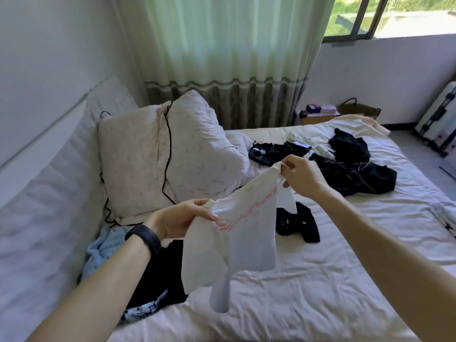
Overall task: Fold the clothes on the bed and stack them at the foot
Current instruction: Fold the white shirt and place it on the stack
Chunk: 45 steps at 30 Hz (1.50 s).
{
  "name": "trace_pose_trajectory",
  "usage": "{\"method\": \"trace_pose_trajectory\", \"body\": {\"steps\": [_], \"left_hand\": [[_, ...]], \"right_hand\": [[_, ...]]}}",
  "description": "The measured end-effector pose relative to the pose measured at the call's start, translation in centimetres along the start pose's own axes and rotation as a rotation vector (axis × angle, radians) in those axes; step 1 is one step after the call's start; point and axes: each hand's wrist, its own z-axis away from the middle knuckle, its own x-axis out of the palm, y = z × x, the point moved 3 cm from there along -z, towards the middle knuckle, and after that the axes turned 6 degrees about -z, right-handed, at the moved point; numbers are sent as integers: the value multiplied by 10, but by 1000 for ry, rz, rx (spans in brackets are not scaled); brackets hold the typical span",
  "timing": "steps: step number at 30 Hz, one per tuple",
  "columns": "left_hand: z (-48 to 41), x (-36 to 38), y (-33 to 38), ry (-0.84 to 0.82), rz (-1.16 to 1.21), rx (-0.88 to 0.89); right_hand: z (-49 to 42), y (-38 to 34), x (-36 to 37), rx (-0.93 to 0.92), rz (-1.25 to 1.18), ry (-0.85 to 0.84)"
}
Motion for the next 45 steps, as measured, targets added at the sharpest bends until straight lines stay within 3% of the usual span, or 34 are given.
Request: {"method": "trace_pose_trajectory", "body": {"steps": [4, 10, 14, 20, 25, 28, 31, 34, 37, 41, 45], "left_hand": [[5, -7, 2, 56, -155, -35], [18, -25, 17, 309, -505, -115], [9, 1, 6, 112, -646, -288], [-10, 18, -25, 119, -451, -388], [-28, 15, -35, 245, -712, -331], [-29, 10, -35, 265, -684, -278], [-27, 2, -29, 237, -843, -242], [-25, -10, -19, 425, -1013, -177], [-20, -26, -6, 633, -1008, -143], [-8, -47, 14, 678, -990, -121], [-3, -46, 37, 696, -1022, 39]], "right_hand": [[14, 3, 8, 6, -26, -30], [36, 8, 18, -9, -77, -51], [41, 7, 33, -4, -136, -103], [42, 17, 52, 23, -50, -163], [45, 33, 57, 37, 88, -174], [50, 39, 56, -7, 176, -137], [51, 43, 54, 5, 290, -110], [50, 46, 54, 43, 313, -75], [47, 41, 50, -35, 231, -56], [47, 34, 47, -171, 226, -84], [46, 22, 63, -44, 244, -78]]}}
